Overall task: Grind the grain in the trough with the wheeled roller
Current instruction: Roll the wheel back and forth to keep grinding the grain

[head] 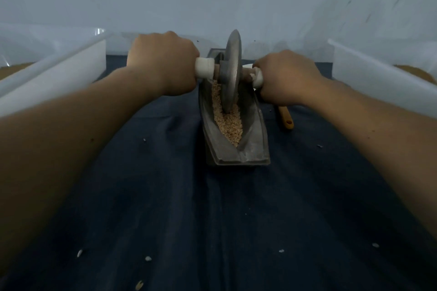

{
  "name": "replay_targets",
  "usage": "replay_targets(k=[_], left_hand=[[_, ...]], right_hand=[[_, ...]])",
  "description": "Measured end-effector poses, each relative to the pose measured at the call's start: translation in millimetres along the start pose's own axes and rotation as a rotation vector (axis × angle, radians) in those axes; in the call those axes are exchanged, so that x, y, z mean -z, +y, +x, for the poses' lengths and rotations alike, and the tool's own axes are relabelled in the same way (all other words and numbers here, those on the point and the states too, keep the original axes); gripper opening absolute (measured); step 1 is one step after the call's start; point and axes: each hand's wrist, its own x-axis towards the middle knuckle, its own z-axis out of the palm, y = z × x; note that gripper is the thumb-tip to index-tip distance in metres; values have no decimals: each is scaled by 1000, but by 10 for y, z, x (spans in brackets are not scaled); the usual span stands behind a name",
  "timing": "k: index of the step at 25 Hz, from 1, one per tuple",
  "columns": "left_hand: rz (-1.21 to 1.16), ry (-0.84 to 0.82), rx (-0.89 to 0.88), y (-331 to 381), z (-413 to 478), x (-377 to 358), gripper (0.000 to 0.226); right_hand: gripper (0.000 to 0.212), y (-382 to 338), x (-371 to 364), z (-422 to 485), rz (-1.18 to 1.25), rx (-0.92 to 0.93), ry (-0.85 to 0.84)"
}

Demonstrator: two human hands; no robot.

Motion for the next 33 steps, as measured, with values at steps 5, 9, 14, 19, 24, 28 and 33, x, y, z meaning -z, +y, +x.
replay_targets(k=[5,9,14,19,24,28,33], left_hand=[[-101,-121,-3,-76,140,-70,14],[-109,-101,-30,-118,265,-138,17],[-66,-27,9,-74,234,-134,11],[-95,-18,41,28,-232,-13,17],[-126,-181,17,25,-581,333,16],[-75,-135,-49,3,-624,477,11],[57,19,-53,60,-265,243,13]], right_hand=[[14,26,15,222,-85,19,46],[16,89,-41,374,-83,27,98],[6,36,-67,287,-72,-15,141],[17,-149,133,-117,-87,70,172],[21,-173,367,-528,-22,80,83],[24,-96,368,-729,34,71,11],[21,-54,88,-410,14,-22,91]])
